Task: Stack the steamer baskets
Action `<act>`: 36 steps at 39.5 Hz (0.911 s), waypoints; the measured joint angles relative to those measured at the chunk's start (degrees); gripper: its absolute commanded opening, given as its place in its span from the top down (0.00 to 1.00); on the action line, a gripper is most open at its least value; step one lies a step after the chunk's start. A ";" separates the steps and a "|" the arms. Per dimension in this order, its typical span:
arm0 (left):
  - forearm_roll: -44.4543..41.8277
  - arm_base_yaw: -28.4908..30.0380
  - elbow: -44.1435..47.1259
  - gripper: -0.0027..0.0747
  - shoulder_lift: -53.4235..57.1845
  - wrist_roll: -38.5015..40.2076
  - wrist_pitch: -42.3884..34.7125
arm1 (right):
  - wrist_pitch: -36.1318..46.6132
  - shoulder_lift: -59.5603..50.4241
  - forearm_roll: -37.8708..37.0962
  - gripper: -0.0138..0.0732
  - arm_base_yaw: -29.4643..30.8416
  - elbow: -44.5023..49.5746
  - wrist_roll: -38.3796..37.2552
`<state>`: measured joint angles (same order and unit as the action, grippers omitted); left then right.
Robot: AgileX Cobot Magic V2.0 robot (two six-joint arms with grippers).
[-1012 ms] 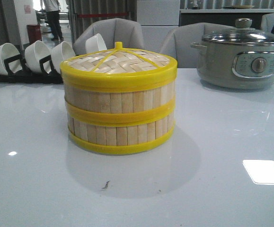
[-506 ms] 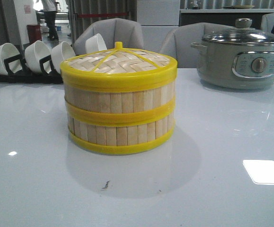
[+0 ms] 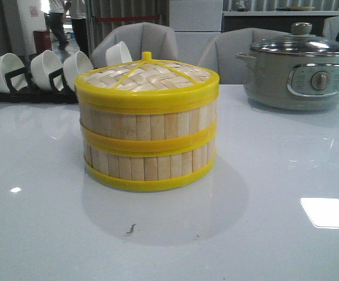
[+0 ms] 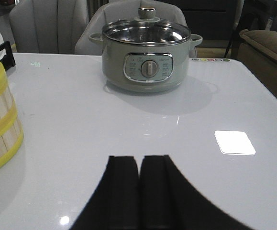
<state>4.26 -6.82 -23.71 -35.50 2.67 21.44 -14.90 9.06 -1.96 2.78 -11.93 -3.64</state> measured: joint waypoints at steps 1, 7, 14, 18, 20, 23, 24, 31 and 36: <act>0.00 0.00 0.00 0.85 0.00 0.00 0.00 | 0.00 0.00 0.00 0.78 0.00 0.00 0.00; 0.00 0.00 0.00 0.85 0.11 0.00 0.00 | 0.00 0.00 0.00 0.78 0.00 0.00 0.00; -1.11 0.00 0.50 0.85 3.00 0.00 0.00 | 0.00 0.00 0.00 0.78 0.00 0.00 0.00; -0.93 0.00 2.29 0.85 7.38 0.00 -1.08 | 0.00 0.00 0.00 0.78 0.00 0.00 0.00; -1.12 0.00 3.42 0.85 9.96 -0.13 -1.95 | 0.00 0.00 0.00 0.78 0.00 0.00 0.00; -1.96 0.00 5.57 0.85 14.37 -0.36 -3.11 | 0.00 0.00 0.00 0.78 0.00 0.00 0.00; -2.22 0.00 6.14 0.85 16.01 -0.36 -3.40 | 0.00 0.00 0.00 0.78 0.00 0.00 0.00; -2.78 0.00 12.15 0.85 24.95 -0.36 -8.49 | 0.00 0.00 0.00 0.78 0.00 0.00 0.00; -2.78 0.00 17.25 0.85 29.52 -0.36 -15.04 | 0.00 0.00 0.00 0.78 0.00 0.00 0.00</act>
<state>1.48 -6.82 -6.47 -5.98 2.31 6.40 -14.90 9.06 -1.96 2.78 -11.93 -3.64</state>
